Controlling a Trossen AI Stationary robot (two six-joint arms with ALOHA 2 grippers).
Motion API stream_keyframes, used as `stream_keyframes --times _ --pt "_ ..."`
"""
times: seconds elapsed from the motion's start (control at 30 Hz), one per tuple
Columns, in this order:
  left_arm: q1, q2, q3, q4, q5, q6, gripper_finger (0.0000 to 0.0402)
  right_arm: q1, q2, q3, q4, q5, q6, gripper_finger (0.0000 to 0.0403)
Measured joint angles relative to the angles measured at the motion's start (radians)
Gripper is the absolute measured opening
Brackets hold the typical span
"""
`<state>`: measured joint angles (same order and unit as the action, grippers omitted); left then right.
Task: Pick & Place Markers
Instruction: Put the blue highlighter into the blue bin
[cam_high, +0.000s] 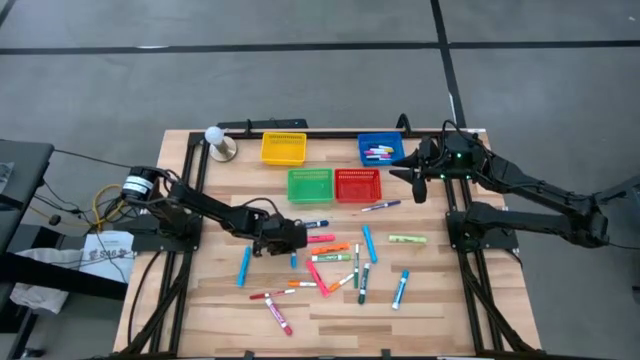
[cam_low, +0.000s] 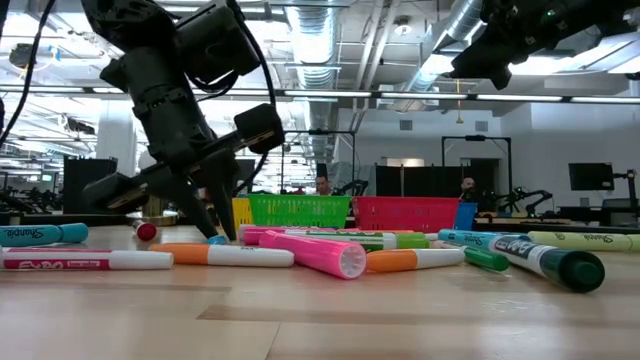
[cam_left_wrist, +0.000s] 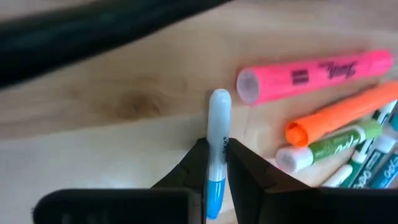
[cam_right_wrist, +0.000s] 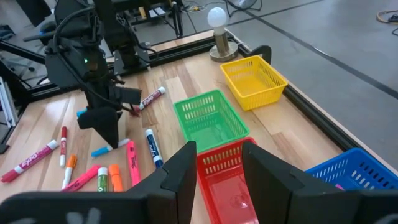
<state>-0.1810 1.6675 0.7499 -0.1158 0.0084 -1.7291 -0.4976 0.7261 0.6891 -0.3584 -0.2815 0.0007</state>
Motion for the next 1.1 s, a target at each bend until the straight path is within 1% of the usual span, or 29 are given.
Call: stream_keyframes --times 0.17,0.27,0.37,0.5,0.57,0.7,0.8,0.93,1.1 --pt "0.0 -0.085 0.002 0.005 -0.011 0.001 0.0036 0.0 0.0 0.0 0.0 0.0 0.0 0.0117" --pt "0.0 -0.142 0.002 0.011 -0.033 0.002 0.004 0.0 0.0 0.0 0.0 0.0 0.0 0.0117" --pt "0.0 -0.204 0.002 0.013 -0.077 0.02 0.0043 0.0 0.0 0.0 0.0 -0.004 0.004 0.0117" --pt "0.0 -0.284 0.003 0.028 -0.156 0.056 0.004 0.0 0.007 0.001 0.0 -0.008 0.07 0.0117" --pt "0.0 -0.318 0.003 0.033 -0.196 0.074 0.004 0.0 0.021 0.001 0.0 -0.046 0.103 0.0117" --pt "0.0 -0.363 0.004 0.063 -0.263 0.108 0.0043 0.016 0.085 0.001 0.028 -0.195 0.151 0.0117" --pt "0.006 -0.373 0.004 0.107 -0.294 0.137 0.0042 0.06 0.159 0.001 0.139 -0.252 0.203 0.0117" --pt "0.024 -0.373 0.004 0.188 -0.297 0.189 0.004 0.144 0.282 0.001 0.359 -0.271 0.269 0.0123" --pt "0.044 -0.371 0.005 0.257 -0.295 0.237 0.0044 0.212 0.427 0.001 0.568 -0.27 0.327 0.0159"
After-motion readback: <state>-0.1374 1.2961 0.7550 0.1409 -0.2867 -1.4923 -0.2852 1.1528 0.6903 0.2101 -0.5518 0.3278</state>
